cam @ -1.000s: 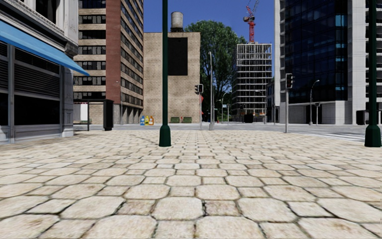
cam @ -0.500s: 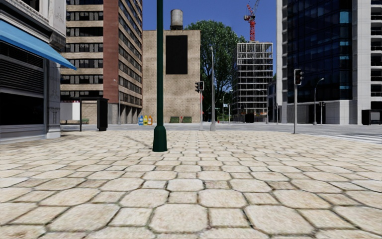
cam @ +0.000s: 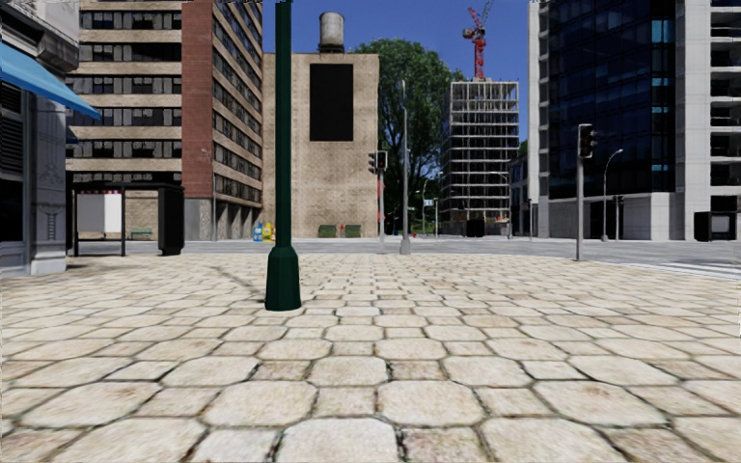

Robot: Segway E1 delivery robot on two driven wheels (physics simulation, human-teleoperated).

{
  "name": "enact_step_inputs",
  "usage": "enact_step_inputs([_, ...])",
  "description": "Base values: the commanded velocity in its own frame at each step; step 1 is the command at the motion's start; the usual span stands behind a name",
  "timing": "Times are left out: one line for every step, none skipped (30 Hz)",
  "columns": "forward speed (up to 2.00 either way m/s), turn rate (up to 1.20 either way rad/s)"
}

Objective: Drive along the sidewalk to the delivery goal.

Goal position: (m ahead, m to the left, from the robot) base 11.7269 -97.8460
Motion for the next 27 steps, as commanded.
enact_step_inputs([2.00, -1.02])
enact_step_inputs([2.00, -1.02])
enact_step_inputs([2.00, -1.07])
enact_step_inputs([2.00, -1.12])
enact_step_inputs([2.00, -1.13])
enact_step_inputs([2.00, -1.14])
enact_step_inputs([2.00, -1.14])
enact_step_inputs([2.00, -1.14])
enact_step_inputs([2.00, -1.05])
enact_step_inputs([2.00, 0.00])
enact_step_inputs([2.00, 0.00])
enact_step_inputs([2.00, 0.00])
enact_step_inputs([2.00, 0.00])
enact_step_inputs([2.00, 0.00])
enact_step_inputs([2.00, 0.00])
enact_step_inputs([2.00, 0.00])
enact_step_inputs([2.00, 0.00])
enact_step_inputs([2.00, 0.00])
enact_step_inputs([2.00, 0.00])
enact_step_inputs([2.00, 0.00])
enact_step_inputs([2.00, 0.00])
enact_step_inputs([2.00, 0.00])
enact_step_inputs([2.00, 0.00])
enact_step_inputs([2.00, 0.00])
enact_step_inputs([2.00, 0.00])
enact_step_inputs([2.00, 0.00])
enact_step_inputs([2.00, 0.00])
